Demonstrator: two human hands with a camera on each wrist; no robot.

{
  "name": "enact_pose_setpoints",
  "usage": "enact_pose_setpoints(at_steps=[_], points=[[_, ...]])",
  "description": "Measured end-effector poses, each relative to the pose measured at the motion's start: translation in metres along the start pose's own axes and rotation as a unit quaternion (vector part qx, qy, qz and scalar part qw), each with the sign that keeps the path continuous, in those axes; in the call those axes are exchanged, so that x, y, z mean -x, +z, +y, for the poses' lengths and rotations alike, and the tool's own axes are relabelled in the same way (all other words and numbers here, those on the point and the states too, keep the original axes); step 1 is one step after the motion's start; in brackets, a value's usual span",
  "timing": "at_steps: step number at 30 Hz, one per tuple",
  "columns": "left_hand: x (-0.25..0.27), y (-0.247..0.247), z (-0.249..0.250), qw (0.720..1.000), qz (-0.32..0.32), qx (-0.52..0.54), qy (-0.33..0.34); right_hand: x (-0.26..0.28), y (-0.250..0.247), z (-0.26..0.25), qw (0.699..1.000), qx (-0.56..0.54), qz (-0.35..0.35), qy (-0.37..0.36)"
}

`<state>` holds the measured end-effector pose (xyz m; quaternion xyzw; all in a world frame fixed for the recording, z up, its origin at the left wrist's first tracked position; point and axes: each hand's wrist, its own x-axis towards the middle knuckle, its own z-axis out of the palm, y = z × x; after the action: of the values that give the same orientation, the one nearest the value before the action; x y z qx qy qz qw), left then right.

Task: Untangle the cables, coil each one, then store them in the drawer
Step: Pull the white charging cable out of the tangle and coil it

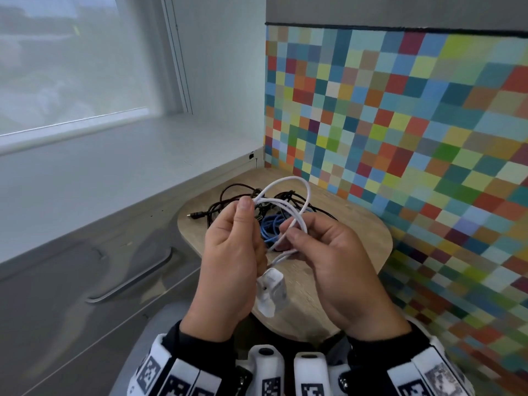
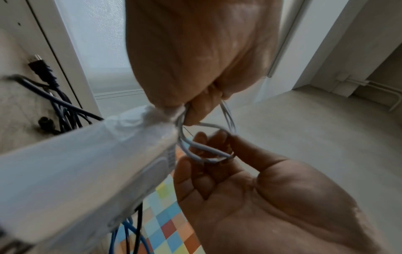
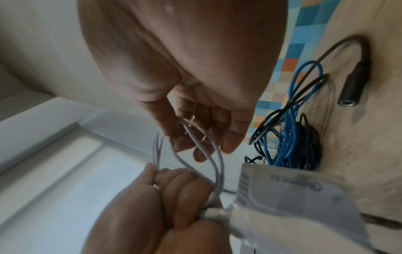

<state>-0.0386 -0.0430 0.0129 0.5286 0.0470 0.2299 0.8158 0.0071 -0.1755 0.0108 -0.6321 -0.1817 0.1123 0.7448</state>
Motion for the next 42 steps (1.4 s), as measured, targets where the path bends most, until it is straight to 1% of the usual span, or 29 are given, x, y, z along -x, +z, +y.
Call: enact_pose_setpoints(at_steps=[2,3,5,6,8,10,12,13,15,17,19,21,23,24,25,26,27,28,30,31,32,33,34,35,37,39,41,42], points=[[-0.001,-0.002,-0.003,1.0,0.002,-0.022,0.006,-0.001,-0.002,-0.002,0.995,-0.084,-0.027,0.05],[-0.001,-0.002,-0.003,1.0,0.005,-0.029,0.009,-0.001,-0.003,-0.004,0.99,-0.118,-0.044,0.063],[-0.002,-0.002,-0.003,0.999,0.009,-0.037,0.017,0.001,-0.003,-0.006,0.983,-0.15,-0.082,0.068],[-0.002,-0.001,-0.004,0.999,0.011,-0.044,0.025,0.001,-0.003,-0.005,0.984,-0.14,-0.088,0.061],[-0.001,0.002,-0.004,0.997,0.016,-0.055,0.044,0.0,-0.002,-0.003,0.995,-0.067,-0.068,0.027],[0.0,0.003,-0.005,0.997,0.025,-0.042,0.055,-0.001,-0.001,-0.001,0.998,0.059,-0.034,-0.014],[0.0,0.003,-0.006,0.997,0.034,-0.026,0.064,-0.001,-0.001,0.003,0.985,0.163,-0.001,-0.049],[0.0,0.003,-0.006,0.997,0.038,-0.02,0.072,0.0,-0.002,0.005,0.978,0.194,0.017,-0.068],[0.0,0.001,-0.006,0.995,0.044,-0.006,0.086,0.0,-0.004,0.01,0.971,0.216,0.048,-0.094],[0.0,-0.001,-0.005,0.994,0.049,0.0,0.094,-0.001,-0.007,0.01,0.971,0.211,0.061,-0.097],[0.0,-0.002,-0.004,0.994,0.053,-0.002,0.098,-0.002,-0.01,0.004,0.977,0.181,0.059,-0.095],[-0.003,-0.005,-0.002,0.993,0.065,0.002,0.094,-0.001,-0.014,-0.004,0.991,0.099,0.032,-0.084],[-0.008,-0.012,0.002,0.992,0.088,0.016,0.086,0.002,-0.024,-0.009,0.997,0.018,-0.011,-0.071],[-0.011,-0.017,0.005,0.991,0.102,0.025,0.078,0.004,-0.031,-0.011,0.997,-0.002,-0.027,-0.069],[-0.013,-0.022,0.009,0.991,0.113,0.033,0.069,0.004,-0.04,-0.012,0.997,0.001,-0.034,-0.07],[-0.015,-0.027,0.012,0.99,0.119,0.04,0.061,0.002,-0.047,-0.013,0.996,0.038,-0.029,-0.078],[-0.016,-0.031,0.015,0.99,0.122,0.045,0.053,0.0,-0.053,-0.012,0.989,0.11,-0.015,-0.092],[-0.016,-0.031,0.016,0.99,0.12,0.052,0.043,-0.003,-0.057,-0.009,0.975,0.196,0.005,-0.107],[-0.013,-0.027,0.015,0.991,0.113,0.075,0.011,-0.01,-0.059,-0.002,0.929,0.341,0.052,-0.132],[-0.01,-0.022,0.013,0.99,0.106,0.092,-0.006,-0.012,-0.057,0.002,0.911,0.377,0.082,-0.144],[-0.008,-0.017,0.012,0.989,0.097,0.108,-0.02,-0.013,-0.055,0.005,0.903,0.386,0.11,-0.155],[-0.006,-0.013,0.01,0.988,0.088,0.12,-0.029,-0.013,-0.052,0.006,0.903,0.375,0.132,-0.161],[-0.004,-0.009,0.01,0.988,0.082,0.128,-0.036,-0.013,-0.049,0.007,0.912,0.35,0.144,-0.155],[-0.003,-0.006,0.009,0.987,0.078,0.133,-0.042,-0.012,-0.044,0.007,0.928,0.318,0.141,-0.135],[-0.001,-0.001,0.008,0.986,0.076,0.141,-0.047,-0.007,-0.03,0.007,0.965,0.23,0.09,-0.089],[0.0,0.003,0.006,0.985,0.081,0.145,-0.043,-0.002,-0.016,0.006,0.993,0.103,0.024,-0.056],[0.0,0.005,0.004,0.985,0.088,0.146,-0.037,0.002,-0.005,0.005,0.999,-0.012,-0.013,-0.028],[0.0,0.005,0.004,0.985,0.09,0.144,-0.033,0.002,-0.001,0.005,0.999,-0.038,-0.021,-0.026]])
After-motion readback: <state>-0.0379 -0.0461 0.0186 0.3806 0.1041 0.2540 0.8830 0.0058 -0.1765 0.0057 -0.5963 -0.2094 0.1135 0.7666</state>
